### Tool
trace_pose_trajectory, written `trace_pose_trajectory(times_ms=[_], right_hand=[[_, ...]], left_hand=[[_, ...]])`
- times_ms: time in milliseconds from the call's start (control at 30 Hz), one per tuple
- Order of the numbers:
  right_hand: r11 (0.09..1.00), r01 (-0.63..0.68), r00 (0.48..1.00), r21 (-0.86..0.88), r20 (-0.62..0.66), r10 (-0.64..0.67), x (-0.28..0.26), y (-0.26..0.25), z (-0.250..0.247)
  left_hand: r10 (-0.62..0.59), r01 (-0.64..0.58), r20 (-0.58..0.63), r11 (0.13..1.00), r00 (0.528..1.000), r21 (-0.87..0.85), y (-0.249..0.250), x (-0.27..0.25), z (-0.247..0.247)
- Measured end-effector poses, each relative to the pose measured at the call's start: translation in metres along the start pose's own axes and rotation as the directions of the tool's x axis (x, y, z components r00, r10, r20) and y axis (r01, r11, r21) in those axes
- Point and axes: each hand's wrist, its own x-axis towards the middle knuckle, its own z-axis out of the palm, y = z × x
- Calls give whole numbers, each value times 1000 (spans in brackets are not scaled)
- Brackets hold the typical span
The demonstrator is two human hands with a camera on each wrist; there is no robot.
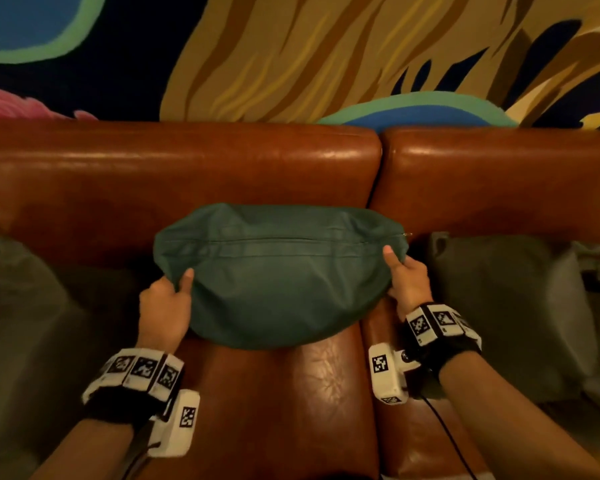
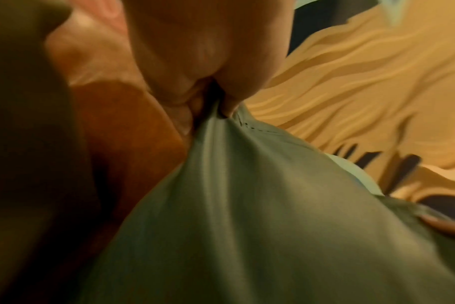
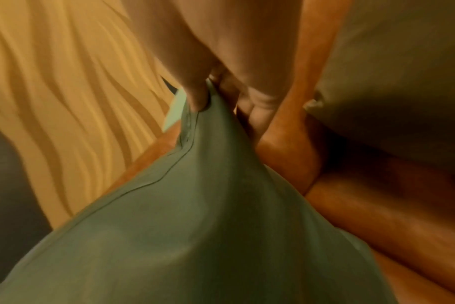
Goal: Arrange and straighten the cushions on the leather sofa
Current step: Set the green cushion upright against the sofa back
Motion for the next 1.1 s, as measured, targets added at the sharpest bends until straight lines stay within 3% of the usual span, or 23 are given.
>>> trace_pose_trajectory(times_ms=[67, 133, 233, 300, 433, 633, 767, 867, 933, 1000, 1033, 1100], right_hand=[[998, 63, 997, -20, -34, -64, 0, -13, -1], [994, 107, 994, 35, -3, -107, 1, -30, 10], [989, -107, 978, 100, 190, 87, 3, -43, 36], [966, -257, 932, 6, 266, 246, -5, -38, 49], [974, -228, 955, -6, 192, 225, -12, -22, 57], [967, -250, 952, 50, 193, 236, -11, -27, 74], [949, -311, 942, 54, 152, 300, -19, -24, 84], [929, -350, 927, 123, 190, 324, -24, -25, 76], [932, -336, 932, 135, 191, 309, -28, -26, 66], [959, -278, 949, 62, 174, 264, -33, -28, 54], [972, -236, 960, 17, 157, 231, -37, -28, 47], [987, -156, 977, -48, 138, 162, -48, -29, 28]], left_hand=[[103, -102, -41, 995, 994, 23, 8, 3, -14], [132, -130, -50, 990, 990, 44, 14, 11, -22], [38, -34, 50, 997, 998, -76, 9, 34, -9], [-35, 58, 128, 981, 991, -185, -7, 44, 5], [-140, 156, 101, 974, 985, -165, -24, 39, 14], [-111, 110, 11, 959, 994, -262, -33, 50, 4], [-169, 198, 107, 901, 980, -387, -47, 71, 3], [-128, 204, 178, 825, 976, -526, -52, 68, -4], [-107, 142, 94, 815, 990, -562, -48, 58, -12], [-88, 19, -111, 860, 990, -510, -37, 45, -23], [-35, -71, -228, 895, 973, -441, -29, 38, -27], [194, -284, -366, 936, 910, -209, -9, 22, -30]])
